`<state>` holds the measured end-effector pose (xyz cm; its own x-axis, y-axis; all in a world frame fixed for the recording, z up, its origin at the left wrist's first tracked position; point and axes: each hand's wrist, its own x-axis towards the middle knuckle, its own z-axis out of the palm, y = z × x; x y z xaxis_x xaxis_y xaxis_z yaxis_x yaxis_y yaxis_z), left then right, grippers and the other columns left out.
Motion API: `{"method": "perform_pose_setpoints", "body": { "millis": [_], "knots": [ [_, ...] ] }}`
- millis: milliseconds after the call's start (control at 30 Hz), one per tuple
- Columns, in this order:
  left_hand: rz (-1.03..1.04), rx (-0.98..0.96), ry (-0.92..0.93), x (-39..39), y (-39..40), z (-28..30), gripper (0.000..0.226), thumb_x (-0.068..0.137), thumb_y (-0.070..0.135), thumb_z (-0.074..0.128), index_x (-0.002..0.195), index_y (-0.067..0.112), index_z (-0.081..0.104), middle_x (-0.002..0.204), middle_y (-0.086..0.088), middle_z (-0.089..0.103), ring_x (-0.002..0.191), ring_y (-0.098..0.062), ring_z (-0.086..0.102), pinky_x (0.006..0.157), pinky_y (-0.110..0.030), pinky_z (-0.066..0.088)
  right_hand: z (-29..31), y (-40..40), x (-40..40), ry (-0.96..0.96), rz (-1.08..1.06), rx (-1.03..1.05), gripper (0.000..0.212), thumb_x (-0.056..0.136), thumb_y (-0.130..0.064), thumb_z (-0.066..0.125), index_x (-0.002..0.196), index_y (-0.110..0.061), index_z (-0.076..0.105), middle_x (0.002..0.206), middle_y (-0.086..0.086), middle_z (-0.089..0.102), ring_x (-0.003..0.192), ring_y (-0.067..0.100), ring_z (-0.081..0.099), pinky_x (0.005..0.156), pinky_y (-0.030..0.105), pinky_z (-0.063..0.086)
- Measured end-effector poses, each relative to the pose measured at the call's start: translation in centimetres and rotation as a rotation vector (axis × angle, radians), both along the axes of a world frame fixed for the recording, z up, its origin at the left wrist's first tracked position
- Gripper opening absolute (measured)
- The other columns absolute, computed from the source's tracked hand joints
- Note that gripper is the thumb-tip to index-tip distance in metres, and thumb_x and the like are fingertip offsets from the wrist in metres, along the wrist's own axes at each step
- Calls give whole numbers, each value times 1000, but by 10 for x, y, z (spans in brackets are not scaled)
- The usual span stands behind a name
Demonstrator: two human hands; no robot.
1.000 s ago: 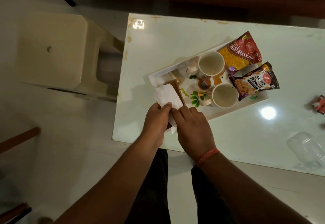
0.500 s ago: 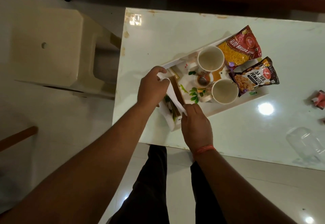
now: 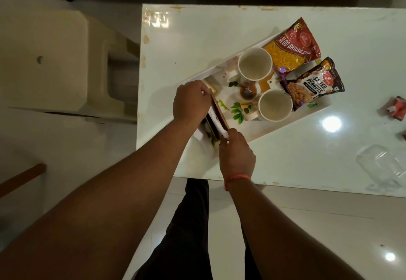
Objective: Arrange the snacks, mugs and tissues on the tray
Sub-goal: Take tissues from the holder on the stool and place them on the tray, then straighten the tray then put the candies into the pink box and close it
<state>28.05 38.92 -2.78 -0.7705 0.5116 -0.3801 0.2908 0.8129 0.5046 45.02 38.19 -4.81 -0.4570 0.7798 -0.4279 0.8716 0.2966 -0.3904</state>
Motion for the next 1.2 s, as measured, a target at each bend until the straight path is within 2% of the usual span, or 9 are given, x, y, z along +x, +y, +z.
{"method": "perform_pose_setpoints", "body": {
  "millis": [200,300,433,567,667,833,933,1067,1200],
  "knots": [
    [18,-32,11,2,1,-8,18,92,20,54,98,17,71,103,-5,69,101,-26,61,86,-42,53,-3,4,2,2,7,-44,16,95,-32,55,105,-20,54,98,1,61,78,28,63,61,34,48],
    [83,0,-4,4,-2,-10,21,91,29,55,107,20,67,109,-7,61,106,-27,54,86,-39,51,-4,9,10,9,8,-79,20,93,-37,59,100,-21,51,99,-1,58,75,26,61,59,31,44],
    [177,84,-8,7,-17,-15,34,93,44,53,120,24,61,118,-9,56,110,-26,53,88,-38,52,-6,17,23,20,59,-104,33,87,-44,66,102,-23,45,106,-2,55,76,27,63,60,30,41],
    [288,124,-36,19,-36,-22,45,94,54,44,126,24,55,124,-6,54,115,-23,52,91,-38,52,-10,25,35,0,107,-115,50,81,-55,70,108,-24,42,114,-3,54,86,27,67,63,33,49],
    [409,146,-50,28,-48,-25,47,96,53,40,129,23,54,128,-5,51,117,-21,50,92,-36,51,-7,30,38,27,131,-95,52,80,-63,65,110,-26,41,115,-4,54,86,26,68,65,37,55],
    [548,132,-147,38,-60,-24,46,101,46,37,136,20,50,139,-10,47,122,-28,52,97,-45,52,16,63,41,137,219,89,54,83,-75,47,108,-27,47,96,-8,61,67,13,60,54,30,51],
    [552,149,-187,42,-63,-22,47,103,44,35,141,19,45,141,-10,47,125,-27,51,101,-38,47,36,104,43,225,239,189,50,88,-72,40,103,-26,51,76,-15,47,57,1,42,47,19,30],
    [674,193,-313,45,-57,-21,51,103,47,32,149,24,35,150,-8,41,130,-26,49,92,-29,42,57,173,43,290,248,256,35,91,-58,46,97,-24,55,70,-11,47,61,11,43,52,25,27],
    [848,198,-403,46,-48,-18,53,102,51,29,151,29,28,154,-6,38,135,-28,45,92,-29,37,57,248,37,244,212,261,38,93,-59,43,91,-24,55,75,-5,52,69,18,47,61,30,32]
  ]
}}
